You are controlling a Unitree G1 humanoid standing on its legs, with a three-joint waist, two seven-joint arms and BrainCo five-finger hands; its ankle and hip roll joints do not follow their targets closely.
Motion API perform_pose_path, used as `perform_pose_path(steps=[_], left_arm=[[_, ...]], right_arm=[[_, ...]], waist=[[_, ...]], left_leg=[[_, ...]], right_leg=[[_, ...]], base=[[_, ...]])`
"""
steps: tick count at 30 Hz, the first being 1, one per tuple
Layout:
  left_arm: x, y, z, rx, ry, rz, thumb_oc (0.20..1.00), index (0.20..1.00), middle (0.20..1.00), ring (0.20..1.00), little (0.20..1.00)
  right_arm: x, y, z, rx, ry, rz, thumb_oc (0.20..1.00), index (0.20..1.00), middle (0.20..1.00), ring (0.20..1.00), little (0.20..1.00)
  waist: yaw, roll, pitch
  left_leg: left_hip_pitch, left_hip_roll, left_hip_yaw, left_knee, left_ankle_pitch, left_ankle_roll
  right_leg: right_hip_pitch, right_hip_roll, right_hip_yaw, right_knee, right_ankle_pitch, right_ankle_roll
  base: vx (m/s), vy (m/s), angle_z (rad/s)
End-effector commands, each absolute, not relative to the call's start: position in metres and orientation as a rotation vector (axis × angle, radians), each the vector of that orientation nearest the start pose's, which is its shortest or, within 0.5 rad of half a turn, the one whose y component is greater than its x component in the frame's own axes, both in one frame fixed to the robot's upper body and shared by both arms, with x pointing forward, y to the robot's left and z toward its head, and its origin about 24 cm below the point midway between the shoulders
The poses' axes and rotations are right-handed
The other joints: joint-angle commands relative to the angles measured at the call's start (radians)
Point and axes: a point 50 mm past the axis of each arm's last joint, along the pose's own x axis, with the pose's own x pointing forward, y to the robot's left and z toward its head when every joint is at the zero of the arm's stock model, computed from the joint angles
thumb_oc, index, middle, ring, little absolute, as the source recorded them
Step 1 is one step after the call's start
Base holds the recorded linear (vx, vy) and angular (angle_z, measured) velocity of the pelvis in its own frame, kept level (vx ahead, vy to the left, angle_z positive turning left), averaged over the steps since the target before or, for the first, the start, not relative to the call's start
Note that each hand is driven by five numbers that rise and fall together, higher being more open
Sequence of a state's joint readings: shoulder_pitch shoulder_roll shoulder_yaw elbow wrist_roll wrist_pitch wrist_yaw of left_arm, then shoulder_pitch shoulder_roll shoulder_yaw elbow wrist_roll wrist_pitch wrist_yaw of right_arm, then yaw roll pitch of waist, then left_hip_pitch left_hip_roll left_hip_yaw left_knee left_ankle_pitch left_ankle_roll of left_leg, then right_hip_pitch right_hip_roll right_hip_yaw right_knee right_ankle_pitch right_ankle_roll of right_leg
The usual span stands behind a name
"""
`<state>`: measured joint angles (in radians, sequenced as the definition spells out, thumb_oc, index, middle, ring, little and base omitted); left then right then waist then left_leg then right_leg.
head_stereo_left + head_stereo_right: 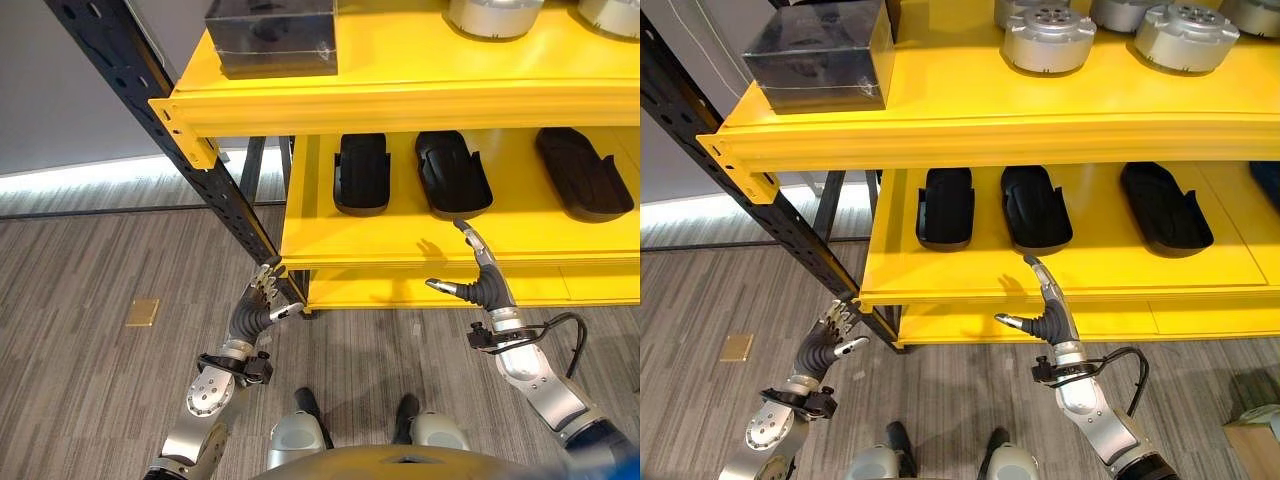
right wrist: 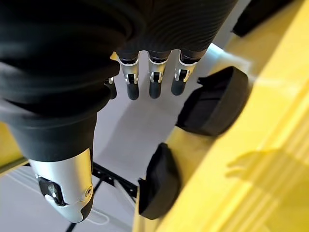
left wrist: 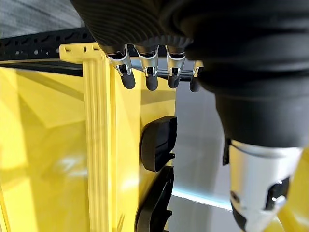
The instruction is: Move parts from the plastic box to the shelf.
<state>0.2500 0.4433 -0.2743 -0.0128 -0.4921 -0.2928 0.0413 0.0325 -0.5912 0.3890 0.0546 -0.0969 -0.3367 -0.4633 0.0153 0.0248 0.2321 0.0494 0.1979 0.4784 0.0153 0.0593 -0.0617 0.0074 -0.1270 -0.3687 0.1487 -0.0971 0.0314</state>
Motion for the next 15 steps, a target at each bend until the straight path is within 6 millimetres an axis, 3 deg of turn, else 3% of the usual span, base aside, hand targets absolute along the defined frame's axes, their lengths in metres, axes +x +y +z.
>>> perform_pose_path(steps=[1, 6, 7, 9, 12, 15], left_arm=[[0.202, 0.188, 0.033, -0.126, -0.040, -0.153, 1.000, 1.000, 1.000, 1.000, 1.000], [0.204, 0.184, 0.033, -0.158, -0.033, -0.200, 1.000, 1.000, 1.000, 1.000, 1.000], [0.202, 0.181, 0.029, -0.289, 0.013, -0.232, 1.000, 1.000, 1.000, 1.000, 1.000], [0.202, 0.180, 0.027, -0.319, 0.033, -0.239, 1.000, 1.000, 1.000, 1.000, 1.000], [0.196, 0.179, 0.011, -0.493, 0.129, -0.212, 1.000, 1.000, 1.000, 1.000, 1.000], [0.189, 0.184, 0.000, -0.521, 0.174, -0.179, 1.000, 1.000, 1.000, 1.000, 1.000]], right_arm=[[0.237, -0.167, 0.083, -0.461, -0.471, 0.068, 1.000, 1.000, 1.000, 1.000, 1.000], [0.243, -0.157, 0.082, -0.426, -0.446, 0.086, 1.000, 1.000, 1.000, 1.000, 1.000], [0.244, -0.156, 0.075, -0.339, -0.370, 0.123, 1.000, 1.000, 1.000, 1.000, 1.000], [0.244, -0.156, 0.074, -0.311, -0.347, 0.133, 1.000, 1.000, 1.000, 1.000, 1.000], [0.239, -0.164, 0.050, -0.168, -0.163, 0.132, 1.000, 1.000, 1.000, 1.000, 1.000], [0.235, -0.173, 0.037, -0.122, -0.078, 0.122, 1.000, 1.000, 1.000, 1.000, 1.000]], waist=[[0.016, -0.024, 0.008], [0.027, -0.025, -0.006], [0.026, -0.025, -0.014], [0.026, -0.026, -0.015], [0.016, -0.029, -0.031], [0.013, -0.032, -0.037]], left_leg=[[0.013, 0.084, -0.036, 0.012, 0.020, -0.079], [0.031, 0.076, -0.035, 0.000, 0.017, -0.074], [0.038, 0.073, -0.030, -0.009, 0.018, -0.072], [0.040, 0.072, -0.029, -0.010, 0.018, -0.071], [0.055, 0.070, -0.013, -0.026, 0.020, -0.074], [0.070, 0.069, 0.003, -0.042, 0.023, -0.077]], right_leg=[[0.055, -0.101, -0.056, -0.054, 0.068, 0.104], [0.076, -0.099, -0.064, -0.072, 0.074, 0.105], [0.080, -0.105, -0.065, -0.091, 0.089, 0.112], [0.081, -0.106, -0.065, -0.097, 0.094, 0.113], [0.085, -0.133, -0.071, -0.150, 0.148, 0.139], [0.086, -0.146, -0.080, -0.179, 0.180, 0.154]], base=[[0.00, 0.000, 0.00], [0.00, 0.000, 0.00], [0.00, 0.000, 0.00], [0.00, -0.006, -0.02], [-0.03, -0.024, -0.04], [-0.04, -0.021, -0.03]])
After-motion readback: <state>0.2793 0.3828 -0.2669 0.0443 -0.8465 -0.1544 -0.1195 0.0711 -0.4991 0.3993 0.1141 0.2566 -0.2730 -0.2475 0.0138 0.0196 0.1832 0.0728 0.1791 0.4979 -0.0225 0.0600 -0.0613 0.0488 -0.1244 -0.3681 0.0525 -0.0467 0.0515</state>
